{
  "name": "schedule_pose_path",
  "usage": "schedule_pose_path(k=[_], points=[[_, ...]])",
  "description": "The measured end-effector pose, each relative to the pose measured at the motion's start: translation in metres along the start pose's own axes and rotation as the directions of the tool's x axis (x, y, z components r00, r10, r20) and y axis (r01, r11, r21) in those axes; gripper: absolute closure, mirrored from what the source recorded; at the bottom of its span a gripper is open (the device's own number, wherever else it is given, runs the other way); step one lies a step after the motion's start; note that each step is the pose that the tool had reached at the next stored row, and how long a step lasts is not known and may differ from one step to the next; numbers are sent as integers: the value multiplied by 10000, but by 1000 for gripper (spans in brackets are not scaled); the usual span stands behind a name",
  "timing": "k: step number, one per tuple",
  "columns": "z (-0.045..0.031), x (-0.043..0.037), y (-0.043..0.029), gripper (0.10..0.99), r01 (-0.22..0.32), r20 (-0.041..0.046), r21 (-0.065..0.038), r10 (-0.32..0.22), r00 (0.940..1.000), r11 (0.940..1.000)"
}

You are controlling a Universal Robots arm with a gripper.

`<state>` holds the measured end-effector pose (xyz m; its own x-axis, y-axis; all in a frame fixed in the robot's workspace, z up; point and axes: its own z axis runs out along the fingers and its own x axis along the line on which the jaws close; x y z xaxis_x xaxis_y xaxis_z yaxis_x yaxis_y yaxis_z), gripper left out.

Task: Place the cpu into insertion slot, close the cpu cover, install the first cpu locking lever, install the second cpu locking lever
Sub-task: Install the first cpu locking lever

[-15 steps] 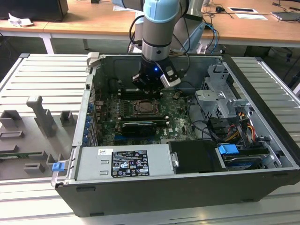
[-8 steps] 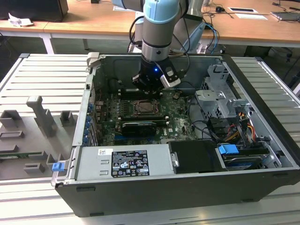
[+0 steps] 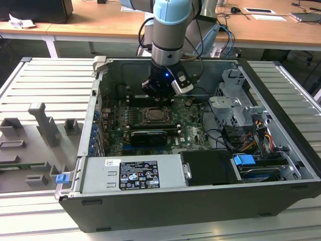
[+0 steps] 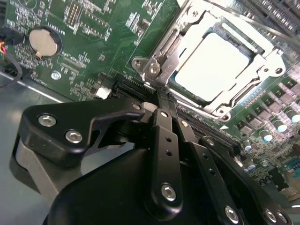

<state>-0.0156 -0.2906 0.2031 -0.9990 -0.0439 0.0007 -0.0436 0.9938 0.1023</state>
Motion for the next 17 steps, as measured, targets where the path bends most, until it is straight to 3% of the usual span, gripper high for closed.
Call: schedule_pose_path(k=[8,12,17], points=[[19,0,-1,980,0,-4,51,0,10000,10000],[-99,0,12,980,-1,-2,48,1,10000,10000],[-112,1,-16,980,-1,-2,48,1,10000,10000]])
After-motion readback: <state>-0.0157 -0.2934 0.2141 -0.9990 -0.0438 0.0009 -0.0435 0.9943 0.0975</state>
